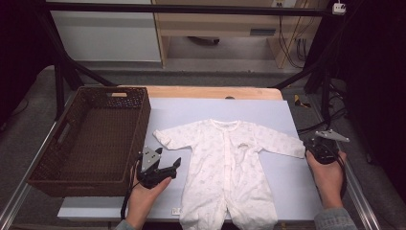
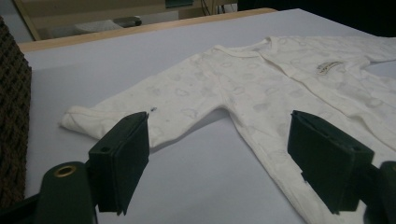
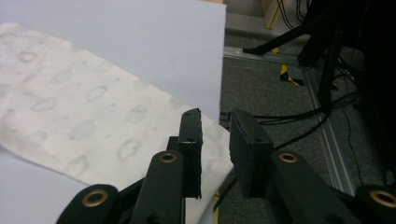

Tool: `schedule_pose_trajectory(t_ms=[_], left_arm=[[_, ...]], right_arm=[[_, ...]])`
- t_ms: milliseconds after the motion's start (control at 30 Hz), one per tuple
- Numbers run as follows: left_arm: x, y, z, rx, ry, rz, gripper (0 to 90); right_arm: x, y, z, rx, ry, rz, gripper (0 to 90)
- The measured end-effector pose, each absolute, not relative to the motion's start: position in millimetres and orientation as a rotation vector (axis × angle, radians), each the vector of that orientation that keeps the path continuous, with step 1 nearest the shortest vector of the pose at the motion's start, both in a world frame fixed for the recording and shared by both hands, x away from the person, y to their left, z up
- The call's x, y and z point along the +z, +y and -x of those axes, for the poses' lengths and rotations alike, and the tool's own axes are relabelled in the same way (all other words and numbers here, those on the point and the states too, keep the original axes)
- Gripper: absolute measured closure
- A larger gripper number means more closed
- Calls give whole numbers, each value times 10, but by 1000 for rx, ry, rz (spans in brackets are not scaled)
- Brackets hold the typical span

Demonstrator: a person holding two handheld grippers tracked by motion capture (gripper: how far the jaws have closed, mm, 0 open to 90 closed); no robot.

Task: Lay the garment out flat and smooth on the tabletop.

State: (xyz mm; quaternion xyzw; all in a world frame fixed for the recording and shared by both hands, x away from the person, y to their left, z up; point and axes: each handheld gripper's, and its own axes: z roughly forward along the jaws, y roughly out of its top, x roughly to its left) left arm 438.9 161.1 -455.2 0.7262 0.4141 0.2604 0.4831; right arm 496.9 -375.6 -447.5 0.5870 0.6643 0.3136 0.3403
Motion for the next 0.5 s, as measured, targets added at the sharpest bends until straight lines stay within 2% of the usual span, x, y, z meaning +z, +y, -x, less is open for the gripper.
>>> schedule_pose_trajectory(t_ms=[500], left_arm=[[-4555, 1638, -4397, 647, 1018, -1772, 205]], right_arm=[[-4462, -3260, -4777, 984, 1716, -1483, 667]])
